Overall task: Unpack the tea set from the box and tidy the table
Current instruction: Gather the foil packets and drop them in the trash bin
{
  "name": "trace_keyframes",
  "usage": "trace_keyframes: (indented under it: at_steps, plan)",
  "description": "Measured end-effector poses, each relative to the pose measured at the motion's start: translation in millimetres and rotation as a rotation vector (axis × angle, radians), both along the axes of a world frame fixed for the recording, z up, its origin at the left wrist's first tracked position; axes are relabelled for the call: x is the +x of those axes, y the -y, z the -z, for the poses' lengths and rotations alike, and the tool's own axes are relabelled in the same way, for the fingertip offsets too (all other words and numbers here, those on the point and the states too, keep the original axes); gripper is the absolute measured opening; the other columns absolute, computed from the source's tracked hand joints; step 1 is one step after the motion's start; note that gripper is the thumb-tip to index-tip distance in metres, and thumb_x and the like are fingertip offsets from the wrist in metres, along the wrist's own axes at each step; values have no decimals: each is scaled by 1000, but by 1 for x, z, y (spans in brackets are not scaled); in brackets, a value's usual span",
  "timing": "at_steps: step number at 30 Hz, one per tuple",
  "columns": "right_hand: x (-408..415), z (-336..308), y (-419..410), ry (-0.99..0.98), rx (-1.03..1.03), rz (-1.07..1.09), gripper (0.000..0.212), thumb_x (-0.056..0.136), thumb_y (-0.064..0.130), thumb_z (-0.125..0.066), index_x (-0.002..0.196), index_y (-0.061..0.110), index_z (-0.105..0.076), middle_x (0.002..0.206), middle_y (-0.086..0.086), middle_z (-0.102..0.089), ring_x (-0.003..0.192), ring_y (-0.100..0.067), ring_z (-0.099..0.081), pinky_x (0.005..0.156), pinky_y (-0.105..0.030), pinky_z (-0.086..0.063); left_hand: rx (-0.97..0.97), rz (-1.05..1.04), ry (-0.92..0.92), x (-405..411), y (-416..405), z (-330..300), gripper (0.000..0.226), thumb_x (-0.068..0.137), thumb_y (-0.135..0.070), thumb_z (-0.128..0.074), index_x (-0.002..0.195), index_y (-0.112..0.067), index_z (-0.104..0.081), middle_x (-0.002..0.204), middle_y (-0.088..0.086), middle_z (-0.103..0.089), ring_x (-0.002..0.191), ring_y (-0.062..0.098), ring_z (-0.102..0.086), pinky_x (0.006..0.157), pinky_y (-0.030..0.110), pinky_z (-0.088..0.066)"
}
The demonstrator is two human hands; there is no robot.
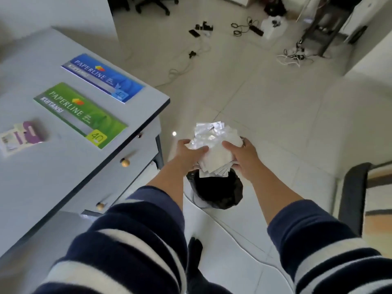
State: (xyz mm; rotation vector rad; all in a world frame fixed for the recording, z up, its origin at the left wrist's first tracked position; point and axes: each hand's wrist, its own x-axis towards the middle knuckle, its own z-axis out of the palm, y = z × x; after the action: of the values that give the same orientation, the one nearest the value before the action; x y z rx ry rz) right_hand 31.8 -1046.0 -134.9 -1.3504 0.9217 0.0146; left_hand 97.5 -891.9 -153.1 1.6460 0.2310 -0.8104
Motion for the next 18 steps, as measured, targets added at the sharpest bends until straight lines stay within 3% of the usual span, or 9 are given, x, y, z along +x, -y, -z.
trace_keyframes:
  at_steps: [2, 4, 11, 18]
  plan:
    - [-9, 19, 20, -113, -95, -36, 82, 76, 36, -78, 143, 29, -32, 138, 3, -45, 123, -21, -49, 101, -38, -41, 133, 49, 12, -4, 18, 14, 100, 78, -34, -78, 151, -18, -12, 149, 10, -32, 126, 29, -44, 100, 44, -41]
    - [-16, 39, 37, -222, -191, -73, 95, 76, 41, -77, 150, 26, -18, 148, -3, -36, 133, -23, -41, 105, -35, -34, 295, 144, 65, -8, 30, 28, 106, 79, -35, -77, 153, -17, -3, 157, 9, -16, 139, 31, -30, 108, 44, -33]
    - [-13, 75, 53, -329, -227, -299, 82, 79, 42, -73, 145, 24, -29, 145, -8, -41, 129, -28, -46, 103, -37, -40, 473, 388, 169, -9, 55, 51, 91, 83, -28, -72, 153, -20, -14, 155, 6, -20, 133, 32, -39, 103, 40, -40]
    - [13, 59, 46, -307, -361, -435, 75, 82, 41, -70, 144, 21, -33, 144, -7, -43, 131, -25, -44, 105, -34, -38, 544, 442, 271, 2, 49, 36, 86, 85, -23, -70, 152, -18, -17, 156, 7, -20, 132, 31, -42, 102, 39, -41]
